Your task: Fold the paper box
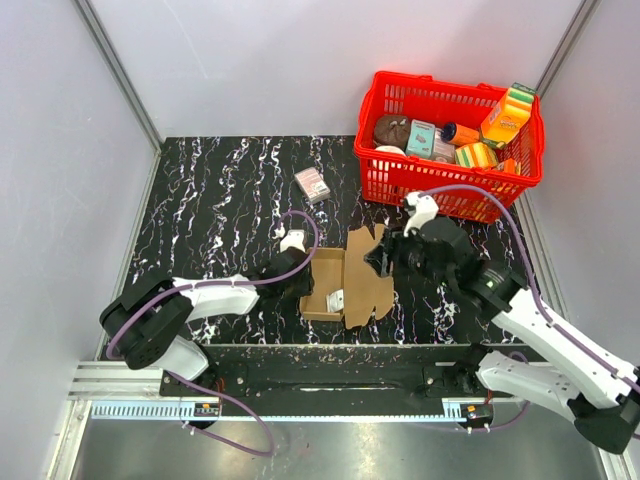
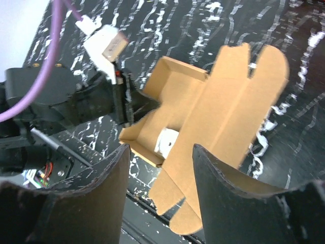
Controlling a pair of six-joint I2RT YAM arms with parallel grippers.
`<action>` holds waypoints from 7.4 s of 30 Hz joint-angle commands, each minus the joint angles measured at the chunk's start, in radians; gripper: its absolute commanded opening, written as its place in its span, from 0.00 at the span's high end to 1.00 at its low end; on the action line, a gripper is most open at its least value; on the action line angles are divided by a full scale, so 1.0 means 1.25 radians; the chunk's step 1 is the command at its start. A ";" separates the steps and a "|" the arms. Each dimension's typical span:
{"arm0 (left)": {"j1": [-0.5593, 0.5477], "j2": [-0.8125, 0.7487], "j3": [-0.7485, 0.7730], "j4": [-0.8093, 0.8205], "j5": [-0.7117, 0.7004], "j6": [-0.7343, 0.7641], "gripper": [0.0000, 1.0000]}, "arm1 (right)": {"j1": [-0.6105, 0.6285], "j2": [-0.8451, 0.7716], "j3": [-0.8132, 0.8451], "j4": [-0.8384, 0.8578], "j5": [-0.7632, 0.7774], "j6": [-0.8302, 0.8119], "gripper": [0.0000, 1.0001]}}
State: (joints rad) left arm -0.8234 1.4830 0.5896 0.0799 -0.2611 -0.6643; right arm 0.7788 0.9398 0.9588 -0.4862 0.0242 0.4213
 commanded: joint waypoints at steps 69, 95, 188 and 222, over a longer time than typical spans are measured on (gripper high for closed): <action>0.011 -0.207 0.120 -0.190 -0.038 0.065 0.34 | -0.175 0.002 -0.225 0.133 -0.098 0.127 0.99; 0.037 -0.246 -0.013 -0.182 -0.011 0.031 1.00 | -0.175 -0.007 -0.187 0.069 -0.089 0.101 1.00; -0.021 -0.570 0.014 -0.410 -0.083 0.026 0.87 | -0.167 0.508 0.431 -0.306 -0.346 -0.909 0.98; -0.017 -0.599 0.027 -0.427 -0.110 0.031 0.53 | -0.146 0.348 0.414 -0.059 -0.128 -0.555 0.18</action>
State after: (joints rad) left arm -0.8528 0.7395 0.5930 -0.4805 -0.3599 -0.6361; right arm 0.5892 1.4616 1.4868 -0.6891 -0.2497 -0.5137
